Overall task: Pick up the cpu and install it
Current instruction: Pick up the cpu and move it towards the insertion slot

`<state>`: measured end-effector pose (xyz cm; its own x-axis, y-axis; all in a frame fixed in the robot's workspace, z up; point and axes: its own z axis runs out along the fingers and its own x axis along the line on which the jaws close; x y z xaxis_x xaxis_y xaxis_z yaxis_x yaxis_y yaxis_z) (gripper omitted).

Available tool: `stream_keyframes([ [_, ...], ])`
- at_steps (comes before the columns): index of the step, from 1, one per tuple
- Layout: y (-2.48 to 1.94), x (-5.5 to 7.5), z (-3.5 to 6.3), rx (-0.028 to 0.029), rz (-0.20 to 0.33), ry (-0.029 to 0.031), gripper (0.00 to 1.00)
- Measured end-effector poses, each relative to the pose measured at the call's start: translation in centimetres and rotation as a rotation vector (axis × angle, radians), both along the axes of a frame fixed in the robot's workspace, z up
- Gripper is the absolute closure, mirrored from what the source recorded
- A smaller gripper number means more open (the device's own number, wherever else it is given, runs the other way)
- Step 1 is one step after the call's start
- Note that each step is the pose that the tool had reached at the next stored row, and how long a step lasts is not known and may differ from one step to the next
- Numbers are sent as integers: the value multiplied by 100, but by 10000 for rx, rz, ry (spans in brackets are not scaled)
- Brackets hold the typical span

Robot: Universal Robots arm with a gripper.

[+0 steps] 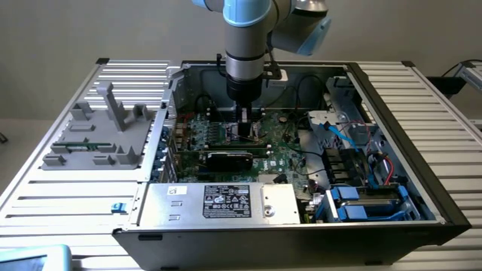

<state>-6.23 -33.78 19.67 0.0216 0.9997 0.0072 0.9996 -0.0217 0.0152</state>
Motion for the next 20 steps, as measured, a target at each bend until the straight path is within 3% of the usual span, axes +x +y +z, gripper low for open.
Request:
stream_keyframes([
  [4, -3, 0, -1, 41, -1, -2, 45],
  [16, -9, 0, -1, 43, 0, -2, 45],
  [20, -10, -3, 0, 45, 0, -30, 45],
])
